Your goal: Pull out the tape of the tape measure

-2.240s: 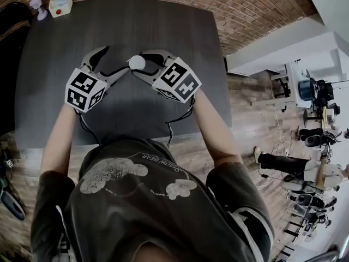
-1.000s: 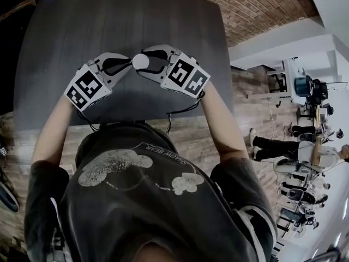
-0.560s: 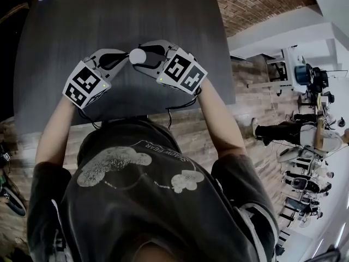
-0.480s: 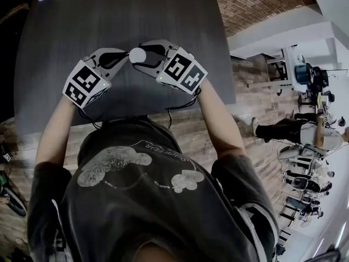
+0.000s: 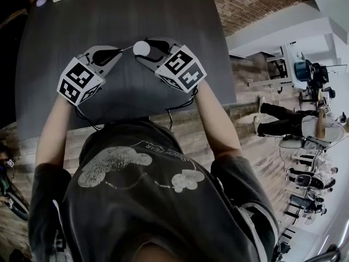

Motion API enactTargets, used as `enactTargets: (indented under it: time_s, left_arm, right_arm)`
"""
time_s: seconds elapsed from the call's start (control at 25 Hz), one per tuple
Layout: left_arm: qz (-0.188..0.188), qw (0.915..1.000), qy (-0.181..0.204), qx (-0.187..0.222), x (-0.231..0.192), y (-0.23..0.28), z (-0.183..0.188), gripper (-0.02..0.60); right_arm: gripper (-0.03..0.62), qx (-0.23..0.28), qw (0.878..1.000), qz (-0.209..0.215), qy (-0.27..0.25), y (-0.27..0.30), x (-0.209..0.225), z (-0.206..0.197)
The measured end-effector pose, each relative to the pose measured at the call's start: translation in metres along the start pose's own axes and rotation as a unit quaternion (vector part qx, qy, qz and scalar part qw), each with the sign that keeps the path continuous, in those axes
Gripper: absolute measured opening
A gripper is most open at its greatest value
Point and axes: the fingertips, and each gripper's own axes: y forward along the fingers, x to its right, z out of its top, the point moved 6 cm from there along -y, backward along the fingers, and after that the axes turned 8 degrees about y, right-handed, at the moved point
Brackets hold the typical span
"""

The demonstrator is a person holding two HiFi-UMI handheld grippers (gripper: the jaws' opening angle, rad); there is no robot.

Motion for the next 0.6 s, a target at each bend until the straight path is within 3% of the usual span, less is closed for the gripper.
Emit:
enactTargets:
  time_s: [0.24, 0.6]
  left_arm:
    - [0.01, 0.9997, -0.02, -0.004, -0.011, -0.01, -0.004, 0.009]
    - [0.011, 0.9994, -0.027, -0.015, -0.013, -0.009, -0.005, 0.009]
  right_arm:
    - [0.233, 0.016, 0.999, -0.004, 0.035, -0.009, 0.013, -0.005]
    - [0.233, 0.021, 0.999, 0.003, 0.037, -0.005, 0.016, -0.008]
